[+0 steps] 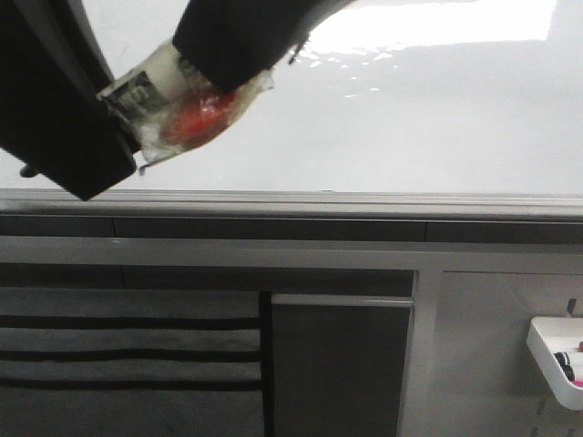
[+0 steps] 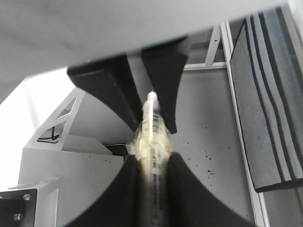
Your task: Write number 3 on whiteboard
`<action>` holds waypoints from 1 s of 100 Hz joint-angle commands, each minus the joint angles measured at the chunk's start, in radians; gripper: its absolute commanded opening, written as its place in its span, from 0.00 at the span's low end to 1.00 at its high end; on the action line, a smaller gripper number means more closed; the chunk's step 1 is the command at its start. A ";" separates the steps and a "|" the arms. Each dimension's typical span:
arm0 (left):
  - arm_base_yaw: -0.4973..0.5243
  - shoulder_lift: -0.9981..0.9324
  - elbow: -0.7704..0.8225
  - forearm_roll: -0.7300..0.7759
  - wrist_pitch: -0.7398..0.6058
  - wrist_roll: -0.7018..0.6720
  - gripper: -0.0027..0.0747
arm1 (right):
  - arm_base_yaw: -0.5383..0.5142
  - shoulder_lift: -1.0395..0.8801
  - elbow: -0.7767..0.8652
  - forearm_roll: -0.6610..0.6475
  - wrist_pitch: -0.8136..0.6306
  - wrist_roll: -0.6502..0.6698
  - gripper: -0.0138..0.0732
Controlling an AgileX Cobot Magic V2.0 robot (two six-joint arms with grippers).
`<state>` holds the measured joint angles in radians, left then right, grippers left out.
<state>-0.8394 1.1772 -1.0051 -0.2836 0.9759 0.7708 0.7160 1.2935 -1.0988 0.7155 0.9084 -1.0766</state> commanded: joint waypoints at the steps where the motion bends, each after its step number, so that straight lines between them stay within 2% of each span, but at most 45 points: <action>1: -0.007 -0.024 -0.034 -0.019 -0.050 -0.006 0.11 | 0.003 -0.022 -0.033 0.058 -0.008 -0.014 0.10; 12: -0.007 -0.025 -0.035 -0.019 -0.066 -0.006 0.29 | 0.003 -0.022 -0.033 0.058 -0.008 -0.014 0.10; 19: -0.007 -0.027 -0.044 -0.019 -0.075 -0.006 0.45 | 0.003 -0.022 -0.033 0.055 -0.008 -0.014 0.10; 29: -0.007 -0.035 -0.062 -0.016 -0.075 -0.011 0.58 | 0.003 -0.027 -0.041 0.012 -0.010 -0.009 0.10; 45: 0.011 -0.090 -0.071 0.020 -0.075 -0.048 0.59 | 0.001 -0.080 -0.080 -0.172 -0.014 0.133 0.10; 57: 0.067 -0.164 -0.071 0.065 -0.075 -0.133 0.59 | -0.033 -0.154 -0.103 -0.365 -0.009 0.335 0.10; 64: 0.116 -0.213 -0.071 0.075 -0.075 -0.183 0.59 | -0.069 -0.206 -0.103 -0.436 -0.003 0.450 0.10; 79: 0.245 -0.325 -0.036 0.075 -0.108 -0.263 0.59 | -0.186 -0.319 -0.090 -0.458 0.035 0.666 0.10; 100: 0.402 -0.477 0.121 0.070 -0.211 -0.363 0.59 | -0.365 -0.472 0.064 -0.458 -0.059 0.796 0.10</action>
<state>-0.4852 0.7490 -0.9187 -0.1966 0.8691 0.4584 0.4098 0.8810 -1.0782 0.2544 0.9499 -0.3331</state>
